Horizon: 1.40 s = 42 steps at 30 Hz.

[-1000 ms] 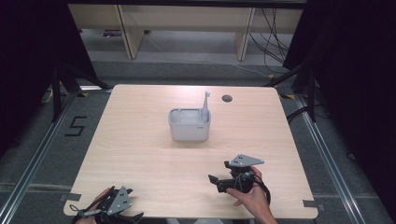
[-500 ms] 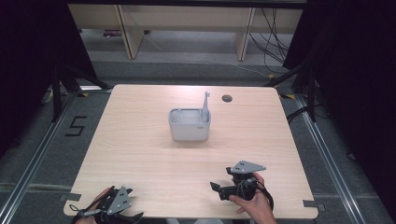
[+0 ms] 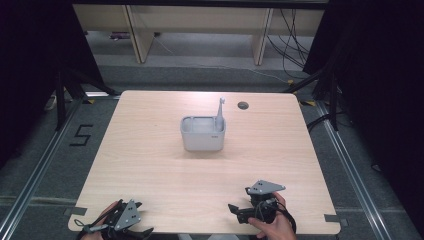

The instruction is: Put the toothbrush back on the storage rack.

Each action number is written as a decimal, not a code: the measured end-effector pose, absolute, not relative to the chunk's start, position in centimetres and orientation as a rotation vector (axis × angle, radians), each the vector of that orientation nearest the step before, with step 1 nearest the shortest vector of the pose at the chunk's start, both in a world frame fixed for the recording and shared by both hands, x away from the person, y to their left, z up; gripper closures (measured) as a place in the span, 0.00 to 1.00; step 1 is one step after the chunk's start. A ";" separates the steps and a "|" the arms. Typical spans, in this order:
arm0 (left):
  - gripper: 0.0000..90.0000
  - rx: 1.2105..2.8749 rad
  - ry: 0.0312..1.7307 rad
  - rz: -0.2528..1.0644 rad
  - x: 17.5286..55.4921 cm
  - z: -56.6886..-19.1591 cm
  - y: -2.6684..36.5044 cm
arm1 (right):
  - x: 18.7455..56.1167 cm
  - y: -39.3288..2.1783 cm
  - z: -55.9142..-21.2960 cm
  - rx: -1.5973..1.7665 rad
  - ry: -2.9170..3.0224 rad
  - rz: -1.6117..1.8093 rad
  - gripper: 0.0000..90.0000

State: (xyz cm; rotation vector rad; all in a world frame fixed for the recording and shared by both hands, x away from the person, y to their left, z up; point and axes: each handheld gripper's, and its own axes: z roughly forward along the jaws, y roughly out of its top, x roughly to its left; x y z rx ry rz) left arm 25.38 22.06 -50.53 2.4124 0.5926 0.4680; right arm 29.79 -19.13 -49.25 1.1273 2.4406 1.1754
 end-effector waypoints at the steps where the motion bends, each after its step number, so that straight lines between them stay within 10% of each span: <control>1: 0.18 2.412 0.593 0.470 25.4 -50.5 22.1 | 29.6 -19.1 -49.3 1.164 2.455 1.187 0.18; 42: 0.18 2.411 0.594 0.467 25.4 -50.5 22.0 | 27.8 -19.2 -50.1 1.136 2.525 1.090 0.18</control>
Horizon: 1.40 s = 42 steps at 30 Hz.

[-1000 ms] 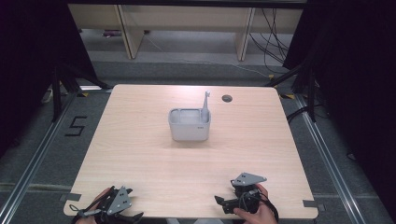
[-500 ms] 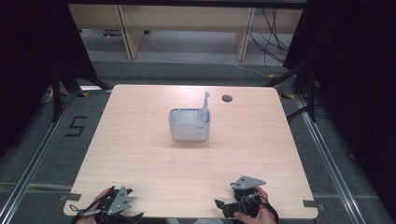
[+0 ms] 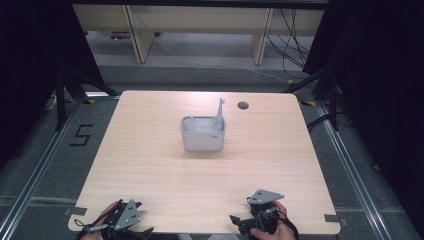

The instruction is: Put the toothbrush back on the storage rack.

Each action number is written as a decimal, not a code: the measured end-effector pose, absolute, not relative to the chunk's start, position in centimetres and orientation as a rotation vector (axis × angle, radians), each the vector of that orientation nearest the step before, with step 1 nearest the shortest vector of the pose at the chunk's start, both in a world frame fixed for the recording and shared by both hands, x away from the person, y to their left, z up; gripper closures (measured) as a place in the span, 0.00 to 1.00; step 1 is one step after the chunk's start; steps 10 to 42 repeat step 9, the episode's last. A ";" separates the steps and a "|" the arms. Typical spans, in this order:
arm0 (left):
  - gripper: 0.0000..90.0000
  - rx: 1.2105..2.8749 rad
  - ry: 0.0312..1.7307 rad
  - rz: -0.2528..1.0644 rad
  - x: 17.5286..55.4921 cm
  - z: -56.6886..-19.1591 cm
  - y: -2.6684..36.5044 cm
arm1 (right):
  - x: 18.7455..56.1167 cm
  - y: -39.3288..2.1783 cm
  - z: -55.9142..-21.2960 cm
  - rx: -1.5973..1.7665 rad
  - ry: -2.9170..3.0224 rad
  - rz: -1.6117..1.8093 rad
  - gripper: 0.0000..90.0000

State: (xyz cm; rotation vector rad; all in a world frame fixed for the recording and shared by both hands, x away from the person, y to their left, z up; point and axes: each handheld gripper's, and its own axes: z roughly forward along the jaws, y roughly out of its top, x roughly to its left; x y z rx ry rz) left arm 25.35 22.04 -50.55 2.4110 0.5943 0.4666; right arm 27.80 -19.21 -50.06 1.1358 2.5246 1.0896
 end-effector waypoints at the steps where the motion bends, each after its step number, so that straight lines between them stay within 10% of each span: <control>1: 0.18 2.413 0.594 0.467 25.4 -50.5 22.1 | 27.8 -19.2 -50.1 1.131 2.523 1.092 0.18; 42: 0.18 2.413 0.593 0.469 25.4 -50.5 22.1 | 27.7 -19.2 -50.0 1.145 2.522 1.081 0.18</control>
